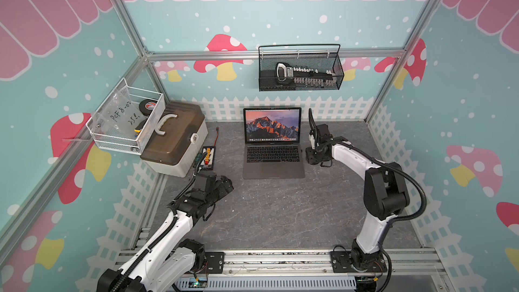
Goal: Insert the wireless mouse receiver into the laptop
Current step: Place the mouse at the center of the board.
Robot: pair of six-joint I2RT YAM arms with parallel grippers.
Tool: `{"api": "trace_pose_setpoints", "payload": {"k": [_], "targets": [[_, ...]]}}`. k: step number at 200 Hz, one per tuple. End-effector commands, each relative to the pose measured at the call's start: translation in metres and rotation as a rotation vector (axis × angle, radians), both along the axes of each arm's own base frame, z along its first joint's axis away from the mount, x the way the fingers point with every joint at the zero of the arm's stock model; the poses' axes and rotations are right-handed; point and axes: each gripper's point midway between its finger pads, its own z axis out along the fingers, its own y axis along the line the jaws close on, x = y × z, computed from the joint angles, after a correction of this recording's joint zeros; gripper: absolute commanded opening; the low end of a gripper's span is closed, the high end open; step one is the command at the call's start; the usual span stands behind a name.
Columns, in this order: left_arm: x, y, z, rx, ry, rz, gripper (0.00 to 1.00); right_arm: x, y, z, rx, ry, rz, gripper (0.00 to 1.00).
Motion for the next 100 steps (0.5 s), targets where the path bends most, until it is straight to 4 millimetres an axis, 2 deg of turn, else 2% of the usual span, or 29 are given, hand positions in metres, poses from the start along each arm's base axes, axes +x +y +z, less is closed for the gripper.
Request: {"api": "trace_pose_setpoints", "payload": {"k": [1,21,48,74,100], "targets": [[0.010,0.006,0.017,0.000,-0.050,0.041,0.99,0.001,-0.021,-0.020,-0.075,0.121,0.055,0.41],[0.010,0.007,0.017,-0.006,-0.051,0.054,0.99,0.015,-0.036,-0.025,-0.078,0.131,0.028,0.41],[0.009,0.007,0.017,-0.008,-0.054,0.057,0.99,0.022,-0.052,-0.040,-0.111,0.157,-0.003,0.42],[0.009,0.008,0.019,-0.003,-0.060,0.056,0.99,0.015,-0.057,-0.054,-0.127,0.207,-0.011,0.42],[0.009,0.010,0.021,0.011,-0.065,0.058,1.00,-0.002,-0.054,-0.064,-0.103,0.260,-0.007,0.46]]}}
